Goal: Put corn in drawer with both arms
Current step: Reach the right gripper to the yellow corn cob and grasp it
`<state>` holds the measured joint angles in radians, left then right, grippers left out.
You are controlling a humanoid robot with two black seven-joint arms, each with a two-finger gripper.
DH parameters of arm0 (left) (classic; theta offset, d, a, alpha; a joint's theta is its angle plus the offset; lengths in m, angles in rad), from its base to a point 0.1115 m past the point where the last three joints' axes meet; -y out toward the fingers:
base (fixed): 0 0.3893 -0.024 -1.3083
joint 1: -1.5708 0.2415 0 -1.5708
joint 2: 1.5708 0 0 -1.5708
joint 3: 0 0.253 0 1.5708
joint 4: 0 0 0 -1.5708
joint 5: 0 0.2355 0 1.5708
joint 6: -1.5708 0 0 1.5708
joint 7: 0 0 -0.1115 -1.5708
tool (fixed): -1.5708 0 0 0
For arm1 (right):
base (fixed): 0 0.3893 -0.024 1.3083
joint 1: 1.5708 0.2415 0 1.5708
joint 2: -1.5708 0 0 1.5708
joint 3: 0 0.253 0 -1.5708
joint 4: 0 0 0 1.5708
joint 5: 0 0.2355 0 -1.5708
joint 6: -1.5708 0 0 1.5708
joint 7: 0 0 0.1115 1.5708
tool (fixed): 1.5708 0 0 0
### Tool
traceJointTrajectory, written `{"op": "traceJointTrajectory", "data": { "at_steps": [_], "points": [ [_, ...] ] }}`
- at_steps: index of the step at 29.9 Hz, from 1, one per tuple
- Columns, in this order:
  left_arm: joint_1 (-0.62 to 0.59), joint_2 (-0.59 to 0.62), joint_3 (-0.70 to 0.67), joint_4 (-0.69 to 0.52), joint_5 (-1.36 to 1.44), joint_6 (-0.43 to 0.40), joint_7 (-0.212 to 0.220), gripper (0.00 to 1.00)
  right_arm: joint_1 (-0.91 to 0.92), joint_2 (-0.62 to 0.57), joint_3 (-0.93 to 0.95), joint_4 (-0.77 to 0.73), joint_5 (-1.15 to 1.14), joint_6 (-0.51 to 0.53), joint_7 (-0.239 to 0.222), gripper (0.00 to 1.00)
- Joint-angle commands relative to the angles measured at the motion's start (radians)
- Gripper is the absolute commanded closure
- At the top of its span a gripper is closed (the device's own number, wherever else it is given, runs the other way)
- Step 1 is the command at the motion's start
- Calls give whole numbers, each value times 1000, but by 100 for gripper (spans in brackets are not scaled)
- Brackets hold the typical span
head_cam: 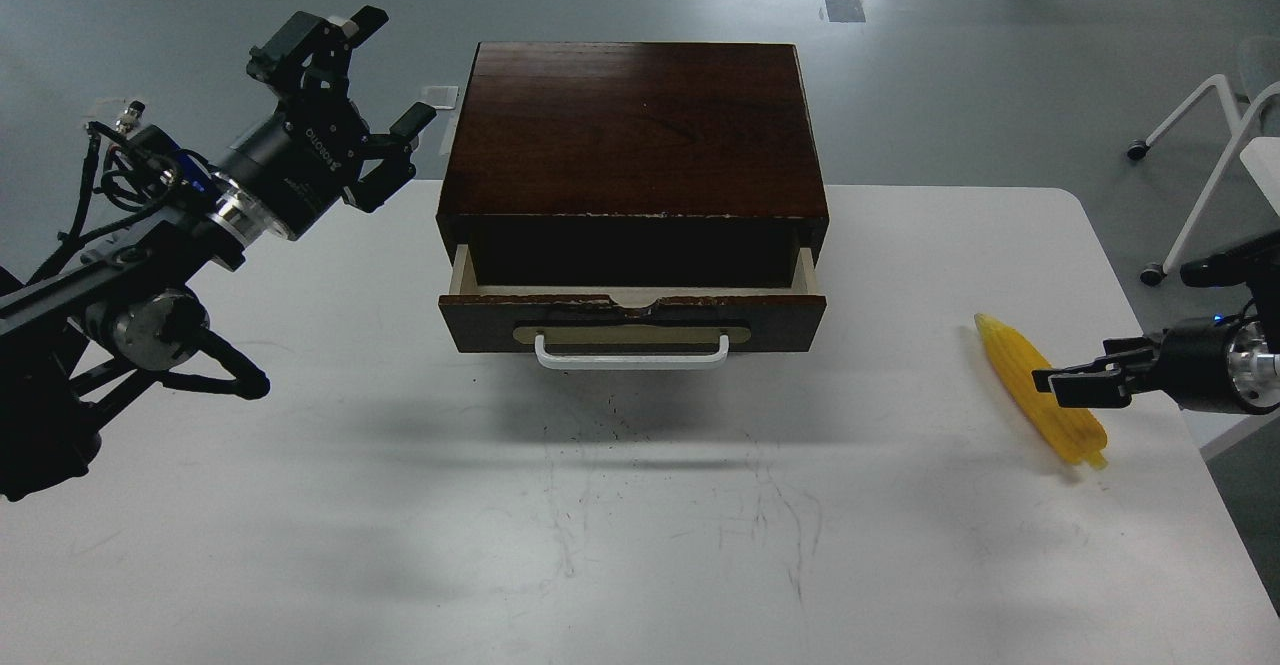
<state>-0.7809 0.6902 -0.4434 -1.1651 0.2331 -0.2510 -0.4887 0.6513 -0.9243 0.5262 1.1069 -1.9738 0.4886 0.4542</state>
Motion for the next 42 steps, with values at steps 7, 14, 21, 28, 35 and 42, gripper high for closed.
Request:
{"op": "traceJointTrajectory", "data": {
  "at_steps": [7,14,21,28,35,42],
  "points": [
    [0,3,0,-1,0,-7,0,1,-1,64,-6,-87,1,0,0,1],
    [0,9,2,-1,0,-13,0,1,-2,84,-9,-130,1,0,-2,1],
    [0,9,2,1,2,-13,0,1,-1,110,-21,-153,1,0,-2,15],
    [0,11,2,1,2,-13,0,1,-12,119,-37,-173,3,-19,-2,38],
    [0,11,2,1,2,-13,0,1,-10,125,-87,-174,12,-93,3,54],
    [0,9,2,-1,2,-13,0,1,-6,124,-97,-171,16,-97,11,100]
  ]
}}
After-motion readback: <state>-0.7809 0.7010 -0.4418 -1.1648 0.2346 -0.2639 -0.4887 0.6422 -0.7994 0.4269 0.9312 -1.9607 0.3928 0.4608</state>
